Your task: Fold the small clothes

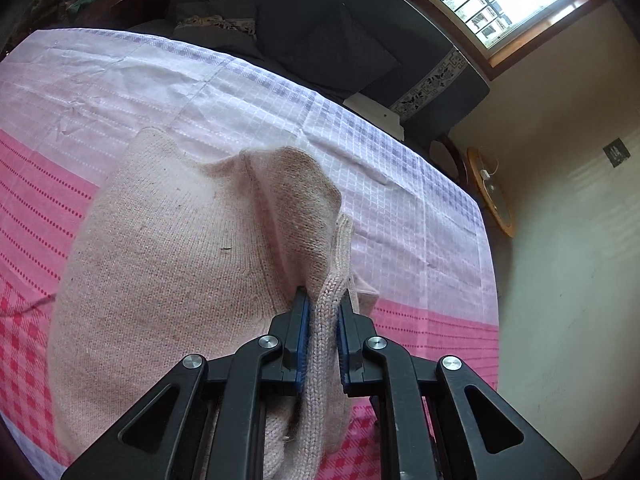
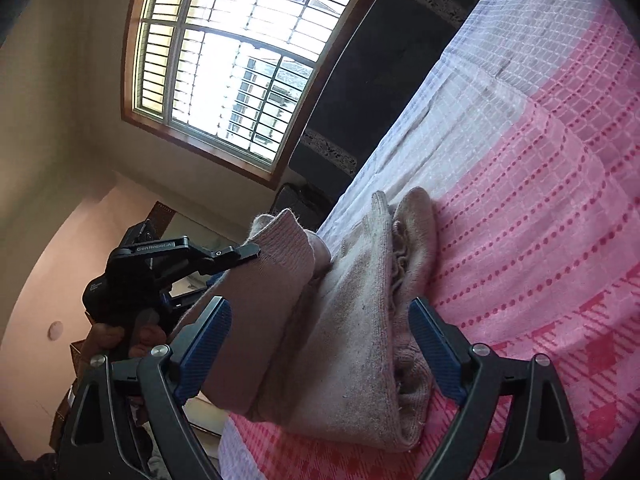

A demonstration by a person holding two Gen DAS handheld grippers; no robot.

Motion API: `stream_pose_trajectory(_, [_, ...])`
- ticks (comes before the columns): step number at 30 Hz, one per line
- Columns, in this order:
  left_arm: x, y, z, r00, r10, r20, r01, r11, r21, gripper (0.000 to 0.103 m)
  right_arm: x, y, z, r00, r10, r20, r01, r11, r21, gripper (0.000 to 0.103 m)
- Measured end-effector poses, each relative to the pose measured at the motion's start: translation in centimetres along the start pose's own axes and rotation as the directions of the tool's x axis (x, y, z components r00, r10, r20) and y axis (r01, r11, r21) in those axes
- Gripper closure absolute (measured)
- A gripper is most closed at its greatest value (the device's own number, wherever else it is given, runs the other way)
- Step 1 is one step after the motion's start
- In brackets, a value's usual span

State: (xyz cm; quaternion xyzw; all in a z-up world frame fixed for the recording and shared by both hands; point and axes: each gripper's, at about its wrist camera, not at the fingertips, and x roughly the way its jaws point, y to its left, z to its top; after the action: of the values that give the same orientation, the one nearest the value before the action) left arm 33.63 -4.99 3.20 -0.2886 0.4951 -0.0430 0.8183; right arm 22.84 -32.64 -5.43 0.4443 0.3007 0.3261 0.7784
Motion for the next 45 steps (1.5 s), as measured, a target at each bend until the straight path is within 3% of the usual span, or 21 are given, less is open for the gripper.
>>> stream_pose_trajectory(6, [1.8,-1.8,-1.7,1.0,-0.026,-0.011,0.027,0.999,0.021,0.091,0.3,1.2,-0.2,0.999,-0.049,-0.007,0.049,0.996,-0.074,0.014])
stream_pose_trajectory(16, [4.9,-2.5,-3.2,0.996,-0.062,-0.068,0.061,0.998,-0.006,0.09,-0.4,0.6,-0.3,0.999,-0.044,0.005,0.045,0.998,-0.035,0.014])
stream_pose_trajectory(19, [4.6,-2.4,-3.1,0.989,-0.106,-0.098,0.104,0.994,-0.027,0.088,-0.5,0.6,-0.4,0.999,-0.043,0.005,0.043,0.998,-0.035,0.014])
stream_pose_trajectory(21, [3.9,-2.4,-2.9,0.976,-0.187,-0.115,0.183,0.982,-0.048,0.087,-0.6,0.6,-0.5,0.999,-0.04,0.007,0.04,0.998,-0.037,0.014])
stream_pose_trajectory(25, [0.8,-3.3,-2.9,0.926,-0.361,-0.111,0.361,0.932,-0.027,0.078,-0.8,0.8,-0.5,1.0,-0.029,0.011,0.029,0.999,-0.044,0.014])
stream_pose_trajectory(27, [-1.5,-3.3,-2.9,0.92,-0.385,-0.073,0.387,0.922,0.027,0.068,-1.1,0.8,-0.5,1.0,-0.013,0.018,0.014,0.999,-0.052,0.014])
stream_pose_trajectory(29, [-4.2,-2.1,-3.2,0.922,-0.386,0.022,0.382,0.919,0.101,0.055,-1.2,1.0,-0.4,1.0,0.011,0.019,-0.01,0.998,-0.059,0.014])
stream_pose_trajectory(31, [-6.2,-0.2,-3.8,0.938,-0.324,0.122,0.301,0.937,0.176,0.048,-1.4,1.1,-0.4,0.999,0.051,0.005,-0.05,0.997,-0.053,0.014])
stream_pose_trajectory(35, [-6.9,4.8,-5.4,0.957,-0.213,0.198,0.155,0.949,0.274,0.048,-2.8,2.7,-1.4,0.991,0.13,-0.042,-0.133,0.987,-0.086,0.015])
stream_pose_trajectory(37, [-6.4,7.1,-6.4,0.965,-0.148,0.215,0.08,0.951,0.298,0.048,-3.4,3.7,-2.0,0.992,0.096,-0.079,-0.105,0.987,-0.12,0.015])
stream_pose_trajectory(41, [-5.5,10.1,-7.8,0.961,-0.172,0.218,0.103,0.949,0.298,0.048,-2.0,4.1,-1.1,0.98,0.088,-0.181,-0.105,0.991,-0.086,0.015])
stream_pose_trajectory(45, [-5.1,10.1,-8.8,0.953,-0.176,0.248,0.088,0.941,0.327,0.048,2.0,3.4,0.4,0.943,0.051,-0.329,-0.057,0.998,-0.011,0.015])
